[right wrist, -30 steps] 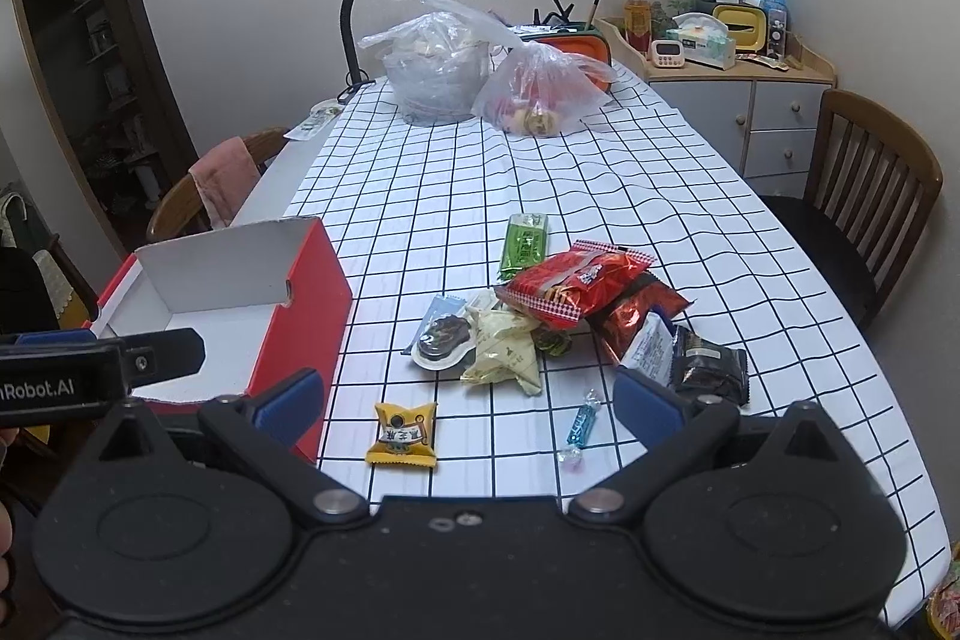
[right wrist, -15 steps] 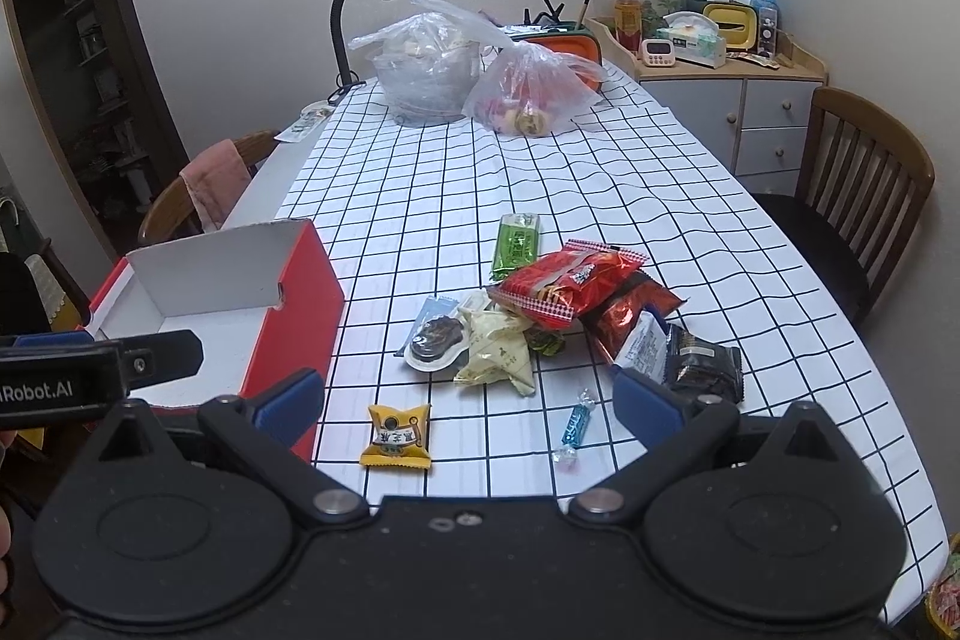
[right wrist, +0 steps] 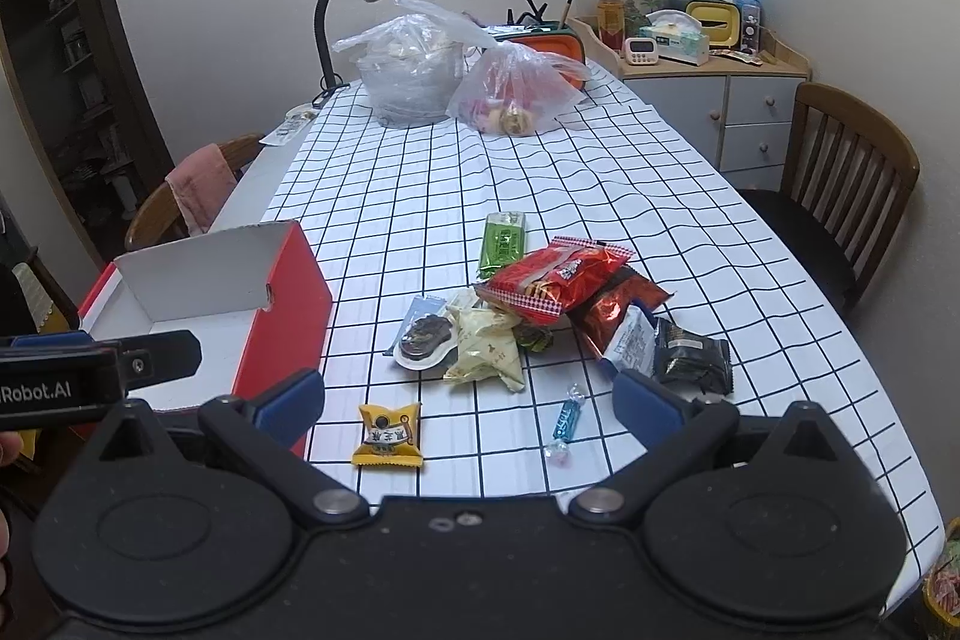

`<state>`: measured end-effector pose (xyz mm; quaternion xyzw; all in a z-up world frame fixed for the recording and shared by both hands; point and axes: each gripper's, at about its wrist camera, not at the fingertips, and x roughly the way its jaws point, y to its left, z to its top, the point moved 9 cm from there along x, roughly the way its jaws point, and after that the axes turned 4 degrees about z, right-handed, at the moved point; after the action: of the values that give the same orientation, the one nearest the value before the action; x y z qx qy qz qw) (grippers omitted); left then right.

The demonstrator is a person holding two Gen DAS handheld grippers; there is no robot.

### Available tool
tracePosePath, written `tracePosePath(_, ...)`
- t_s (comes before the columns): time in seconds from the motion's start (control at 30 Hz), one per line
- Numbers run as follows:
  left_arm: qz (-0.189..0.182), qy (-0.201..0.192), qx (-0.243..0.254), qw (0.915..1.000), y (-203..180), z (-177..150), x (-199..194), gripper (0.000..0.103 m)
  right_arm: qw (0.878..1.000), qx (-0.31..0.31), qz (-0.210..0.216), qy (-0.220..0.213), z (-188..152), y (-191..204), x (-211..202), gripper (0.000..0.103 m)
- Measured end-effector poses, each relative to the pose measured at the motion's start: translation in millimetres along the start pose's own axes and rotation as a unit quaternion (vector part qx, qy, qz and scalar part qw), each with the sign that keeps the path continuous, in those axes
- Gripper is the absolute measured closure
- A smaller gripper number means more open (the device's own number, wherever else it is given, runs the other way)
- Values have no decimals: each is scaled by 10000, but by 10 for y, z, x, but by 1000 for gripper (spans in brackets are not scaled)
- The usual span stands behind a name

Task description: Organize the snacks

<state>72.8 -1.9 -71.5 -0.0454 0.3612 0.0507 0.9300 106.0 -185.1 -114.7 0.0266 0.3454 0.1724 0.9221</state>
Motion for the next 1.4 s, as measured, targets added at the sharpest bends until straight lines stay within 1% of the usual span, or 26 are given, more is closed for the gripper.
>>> tracePosePath(0.1,-51,-1,29,10000,-17,-9,7,1,10000,14,-16,-2,-10,-22,-5,0)
tracePosePath(0.23,-85,41,102,9999,-63,-21,39,1,9999,65,70,-73,5,-76,-4,0)
tracePosePath(0.33,-117,93,203,9997,-124,-28,89,1,9999,100,96,-39,3,-153,35,1)
tracePosePath(0.5,-196,245,386,9988,-281,-56,220,1,9999,74,-119,4,-17,-400,142,1)
tracePosePath(0.67,-197,366,534,9977,-448,-96,399,1,9995,-10,-195,233,-98,-637,329,3)
tracePosePath(0.73,-181,419,554,9974,-500,-123,488,1,9992,-26,-180,353,-138,-715,414,6)
tracePosePath(0.97,-112,643,621,9959,-682,-273,793,1,9972,-143,-120,719,-280,-929,736,6)
tracePosePath(1.03,-23,697,614,9957,-686,-325,875,2,9960,-145,-10,878,-328,-950,833,15)
tracePosePath(1.1,51,759,567,9955,-680,-387,962,3,9948,-148,94,1008,-373,-939,916,17)
tracePosePath(1.13,105,782,566,9953,-678,-420,1000,7,9942,-194,131,1050,-392,-923,957,17)
tracePosePath(1.17,144,813,566,9950,-677,-455,1037,8,9936,-246,159,1090,-410,-908,1001,18)
tracePosePath(1.27,241,839,567,9946,-674,-541,1144,9,9917,-343,227,1217,-454,-873,1132,25)
tracePosePath(1.33,270,838,537,9947,-672,-582,1206,16,9911,-390,211,1255,-460,-876,1200,27)
tracePosePath(1.4,313,830,542,9946,-672,-610,1253,19,9907,-359,256,1284,-449,-874,1260,30)
